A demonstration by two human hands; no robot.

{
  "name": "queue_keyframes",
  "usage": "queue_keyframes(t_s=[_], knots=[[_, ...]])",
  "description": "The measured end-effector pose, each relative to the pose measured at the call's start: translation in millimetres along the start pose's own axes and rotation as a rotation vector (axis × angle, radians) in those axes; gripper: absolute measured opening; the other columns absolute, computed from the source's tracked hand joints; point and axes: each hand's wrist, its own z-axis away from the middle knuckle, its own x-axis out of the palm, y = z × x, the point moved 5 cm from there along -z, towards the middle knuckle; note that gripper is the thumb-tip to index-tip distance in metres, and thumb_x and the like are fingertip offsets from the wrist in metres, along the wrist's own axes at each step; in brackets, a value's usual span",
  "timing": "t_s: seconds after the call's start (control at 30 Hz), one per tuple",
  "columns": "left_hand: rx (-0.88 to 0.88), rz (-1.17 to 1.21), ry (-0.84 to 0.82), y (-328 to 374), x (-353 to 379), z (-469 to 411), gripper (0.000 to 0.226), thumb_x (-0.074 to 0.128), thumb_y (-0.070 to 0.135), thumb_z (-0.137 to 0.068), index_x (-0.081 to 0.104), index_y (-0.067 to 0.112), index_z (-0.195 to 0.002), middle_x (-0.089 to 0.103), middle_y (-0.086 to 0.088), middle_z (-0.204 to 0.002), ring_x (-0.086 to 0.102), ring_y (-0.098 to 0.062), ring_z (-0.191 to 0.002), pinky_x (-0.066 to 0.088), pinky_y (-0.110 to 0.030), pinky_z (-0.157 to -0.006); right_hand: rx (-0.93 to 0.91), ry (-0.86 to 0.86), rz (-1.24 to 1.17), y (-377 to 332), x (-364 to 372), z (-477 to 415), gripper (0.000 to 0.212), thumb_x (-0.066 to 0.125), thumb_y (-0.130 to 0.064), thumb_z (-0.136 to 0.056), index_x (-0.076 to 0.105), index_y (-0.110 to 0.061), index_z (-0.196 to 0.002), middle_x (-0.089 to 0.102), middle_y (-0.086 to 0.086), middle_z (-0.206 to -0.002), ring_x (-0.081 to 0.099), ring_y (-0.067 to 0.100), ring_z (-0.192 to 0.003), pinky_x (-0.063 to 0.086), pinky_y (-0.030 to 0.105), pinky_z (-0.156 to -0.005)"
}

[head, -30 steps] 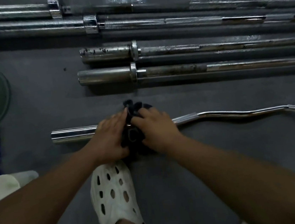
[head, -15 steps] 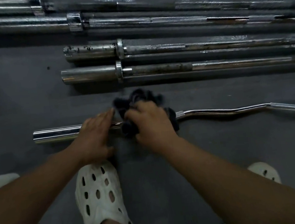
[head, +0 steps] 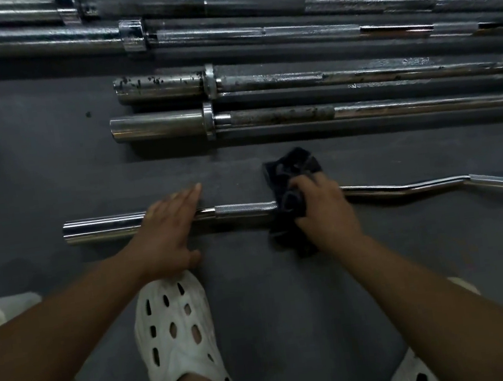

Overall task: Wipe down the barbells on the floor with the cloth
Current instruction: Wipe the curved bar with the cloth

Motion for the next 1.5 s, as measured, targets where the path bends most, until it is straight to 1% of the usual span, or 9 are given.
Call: queue_keyframes(t_s=[0.23,0.5,0.63,0.83,1.0,1.13,1.23,1.4,1.5], knots=[[-0.003,-0.011,0.034,2.1,-1.6,-1.6,0.125,0.073,0.05,-0.068,-0.014,0.025,-0.154,0.01,-0.006,-0.163,0.011,-0.028,-0.149,0.01,-0.044,-0.118,0.509,0.14,-0.094,70.3,-42.2,-39.2,0.041,0.062,-0.02,-0.075,0.062,-0.016,-0.116,0.064,0.021,-0.115,0.062,0.042,-0.107,0.052,0.045,-0.092],[-0.001,-0.002,-0.003,8.9,-12.9,1.6,0.122,0.07,0.049,-0.064,-0.003,0.017,-0.156,0.012,-0.008,-0.162,0.015,-0.028,-0.147,0.01,-0.041,-0.117,0.21,-0.117,-0.302,-24.1,-7.5,-25.2,0.026,0.069,-0.02,-0.081,0.062,-0.024,-0.106,0.063,0.012,-0.108,0.062,0.035,-0.104,0.046,0.035,-0.086],[-0.014,-0.041,-0.04,11.0,-14.1,-0.7,0.126,0.077,0.043,-0.065,-0.005,0.016,-0.156,0.014,-0.009,-0.161,0.017,-0.026,-0.146,0.015,-0.039,-0.117,0.383,0.161,-0.283,-13.6,-9.1,-15.9,0.039,0.065,-0.03,-0.081,0.065,-0.02,-0.118,0.063,0.019,-0.116,0.059,0.039,-0.107,0.049,0.041,-0.091],[-0.023,-0.022,-0.091,9.2,-17.0,-2.2,0.124,0.074,0.047,-0.066,-0.006,0.02,-0.156,0.011,-0.008,-0.162,0.015,-0.027,-0.147,0.018,-0.043,-0.118,-0.013,-0.106,-0.371,-76.4,2.7,-26.6,0.035,0.07,-0.023,-0.081,0.068,-0.024,-0.115,0.064,0.009,-0.114,0.061,0.031,-0.108,0.048,0.033,-0.086],[-0.036,-0.057,-0.09,11.0,-15.7,-2.6,0.124,0.075,0.045,-0.067,-0.008,0.02,-0.156,0.008,-0.007,-0.163,0.011,-0.024,-0.148,0.013,-0.038,-0.119,0.385,0.136,-0.219,-51.0,13.6,-5.7,0.049,0.068,-0.046,-0.083,0.058,-0.027,-0.127,0.052,0.015,-0.125,0.048,0.039,-0.12,0.046,0.047,-0.097],[-0.029,-0.031,-0.069,11.1,-17.4,-4.0,0.115,0.063,0.056,-0.061,0.012,0.015,-0.155,0.025,-0.01,-0.156,0.026,-0.028,-0.143,0.025,-0.041,-0.114,0.074,-0.139,-0.201,-114.2,30.7,4.9,0.037,0.065,-0.029,-0.078,0.054,-0.034,-0.113,0.047,-0.002,-0.127,0.045,0.024,-0.124,0.034,0.059,-0.102],[-0.004,-0.041,-0.076,10.2,-14.8,-2.4,0.117,0.068,0.054,-0.066,0.004,0.017,-0.157,0.015,-0.008,-0.161,0.016,-0.024,-0.147,0.016,-0.039,-0.118,-0.001,-0.051,-0.116,-97.7,8.0,-2.7,0.034,0.065,-0.028,-0.074,0.058,-0.029,-0.108,0.057,0.0,-0.114,0.057,0.027,-0.112,0.041,0.045,-0.096],[-0.009,-0.065,-0.064,9.0,-11.7,-1.6,0.123,0.075,0.046,-0.07,-0.01,0.023,-0.155,0.003,-0.002,-0.164,0.004,-0.019,-0.149,0.005,-0.036,-0.119,0.468,0.259,-0.23,29.2,-14.8,7.5,0.046,0.067,-0.008,-0.074,0.061,-0.01,-0.119,0.049,0.025,-0.125,0.049,0.046,-0.114,0.044,0.051,-0.1],[-0.033,-0.07,-0.062,8.2,-10.6,-5.7,0.124,0.075,0.047,-0.068,-0.009,0.023,-0.156,0.006,-0.004,-0.163,0.009,-0.022,-0.149,0.009,-0.039,-0.119,0.454,0.223,-0.33,6.9,5.6,10.5,0.065,0.055,-0.039,-0.073,0.058,-0.018,-0.134,0.049,0.02,-0.135,0.044,0.042,-0.124,0.037,0.045,-0.108]])
